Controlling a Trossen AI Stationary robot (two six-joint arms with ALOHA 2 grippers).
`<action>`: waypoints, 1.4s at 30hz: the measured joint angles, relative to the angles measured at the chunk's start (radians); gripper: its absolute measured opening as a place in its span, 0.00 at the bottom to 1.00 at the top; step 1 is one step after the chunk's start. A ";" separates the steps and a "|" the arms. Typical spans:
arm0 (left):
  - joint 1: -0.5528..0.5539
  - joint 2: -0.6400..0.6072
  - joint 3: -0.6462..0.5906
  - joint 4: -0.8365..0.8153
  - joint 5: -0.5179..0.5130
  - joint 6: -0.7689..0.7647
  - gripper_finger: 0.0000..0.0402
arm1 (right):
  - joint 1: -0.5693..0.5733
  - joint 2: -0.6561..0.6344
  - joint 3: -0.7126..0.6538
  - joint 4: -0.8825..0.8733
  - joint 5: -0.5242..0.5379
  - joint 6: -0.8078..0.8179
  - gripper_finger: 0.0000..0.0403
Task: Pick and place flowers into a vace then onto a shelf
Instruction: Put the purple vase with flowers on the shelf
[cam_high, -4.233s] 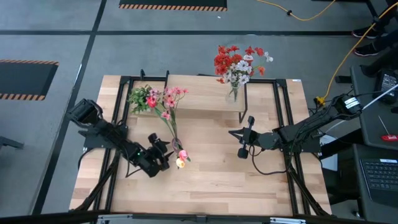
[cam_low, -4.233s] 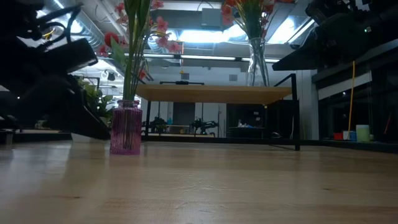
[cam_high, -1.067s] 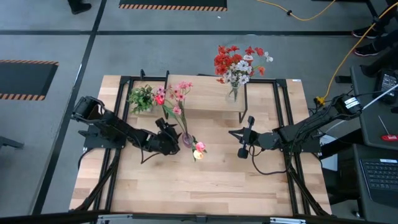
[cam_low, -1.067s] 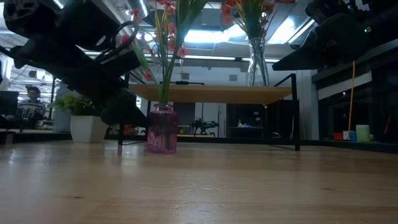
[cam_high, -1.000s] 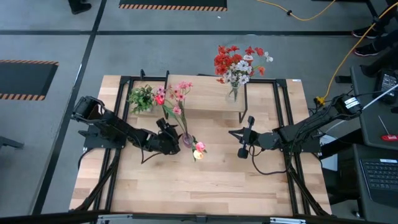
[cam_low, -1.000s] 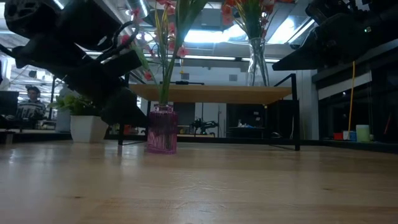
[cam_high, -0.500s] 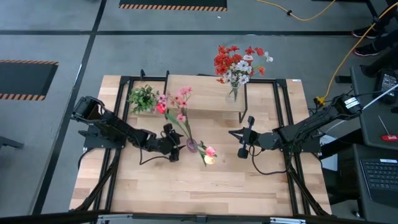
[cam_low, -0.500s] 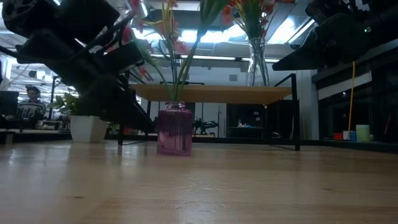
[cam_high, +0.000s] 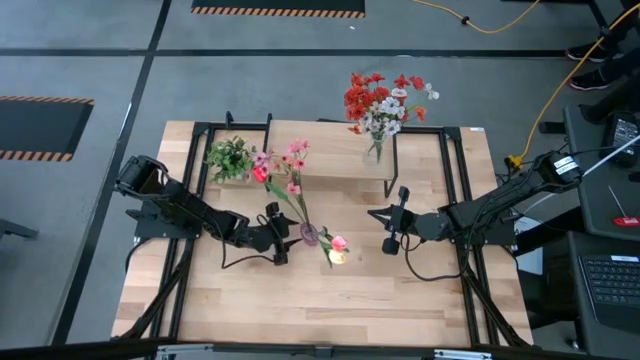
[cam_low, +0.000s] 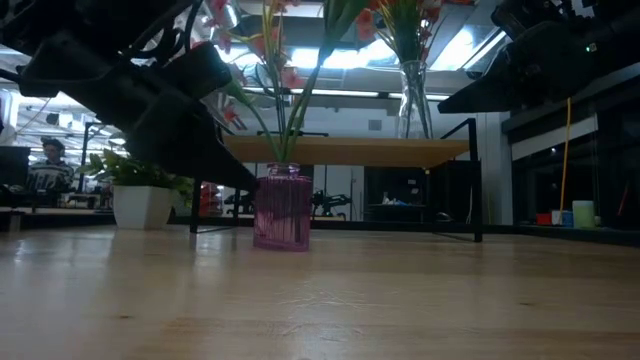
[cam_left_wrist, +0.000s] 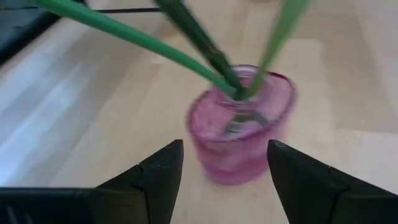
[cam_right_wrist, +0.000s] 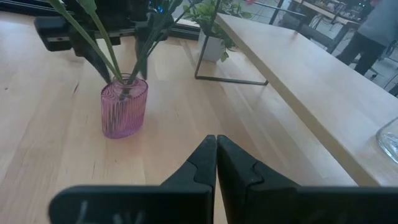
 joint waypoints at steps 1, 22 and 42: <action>0.002 0.000 0.000 0.000 -0.017 0.000 0.56 | 0.000 0.000 0.000 0.001 0.000 0.001 0.04; 0.029 0.000 0.000 0.151 0.293 0.019 0.56 | 0.000 0.000 0.000 0.004 0.000 0.001 0.04; 0.005 0.000 0.000 -0.004 0.234 0.018 0.56 | 0.000 0.000 0.000 0.003 0.000 0.002 0.04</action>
